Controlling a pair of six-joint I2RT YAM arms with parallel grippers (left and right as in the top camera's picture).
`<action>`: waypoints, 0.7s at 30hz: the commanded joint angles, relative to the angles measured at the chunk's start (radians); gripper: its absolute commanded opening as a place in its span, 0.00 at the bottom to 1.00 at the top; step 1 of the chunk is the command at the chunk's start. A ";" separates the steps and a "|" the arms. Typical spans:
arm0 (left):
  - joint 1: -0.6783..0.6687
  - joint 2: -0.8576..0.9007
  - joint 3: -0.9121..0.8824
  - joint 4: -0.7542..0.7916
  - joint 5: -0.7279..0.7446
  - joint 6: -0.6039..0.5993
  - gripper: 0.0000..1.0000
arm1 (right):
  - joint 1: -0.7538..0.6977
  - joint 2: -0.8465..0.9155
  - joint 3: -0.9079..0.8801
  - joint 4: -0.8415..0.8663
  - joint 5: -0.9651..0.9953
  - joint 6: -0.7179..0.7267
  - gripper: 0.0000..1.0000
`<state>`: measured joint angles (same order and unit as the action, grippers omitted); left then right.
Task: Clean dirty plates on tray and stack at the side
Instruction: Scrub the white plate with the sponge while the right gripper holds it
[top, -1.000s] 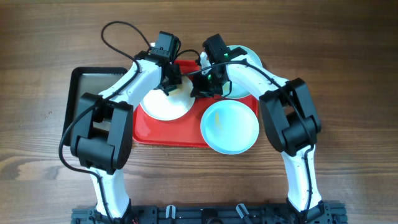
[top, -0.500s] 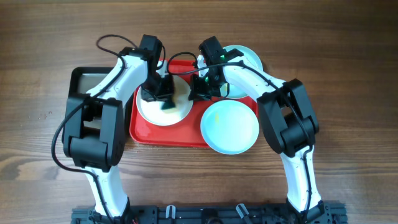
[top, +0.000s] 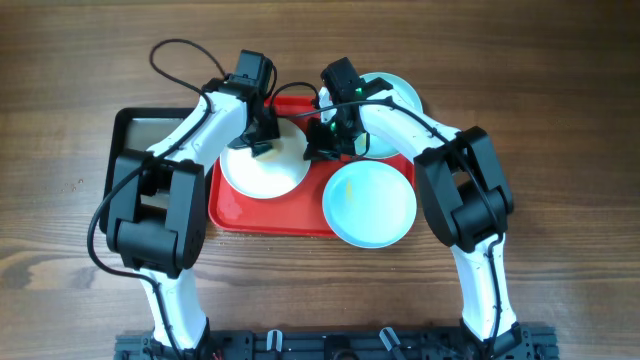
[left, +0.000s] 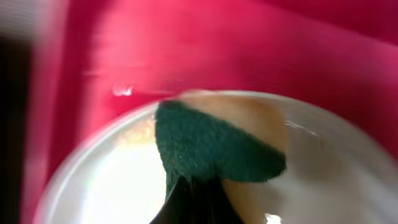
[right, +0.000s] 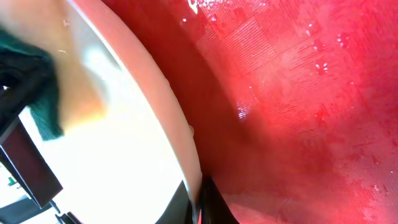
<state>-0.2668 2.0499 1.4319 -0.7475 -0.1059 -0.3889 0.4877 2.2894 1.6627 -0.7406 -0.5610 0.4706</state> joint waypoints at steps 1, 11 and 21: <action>0.010 0.016 -0.008 -0.090 -0.269 -0.158 0.04 | -0.001 0.011 -0.011 -0.004 0.014 0.003 0.04; -0.018 0.015 -0.008 -0.273 0.505 0.055 0.04 | -0.001 0.011 -0.011 -0.003 0.014 0.004 0.04; -0.026 0.015 -0.008 0.053 0.377 0.054 0.06 | -0.001 0.011 -0.011 -0.004 0.014 0.003 0.04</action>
<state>-0.2874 2.0499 1.4288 -0.7635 0.3534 -0.3489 0.4835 2.2894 1.6627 -0.7425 -0.5606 0.4709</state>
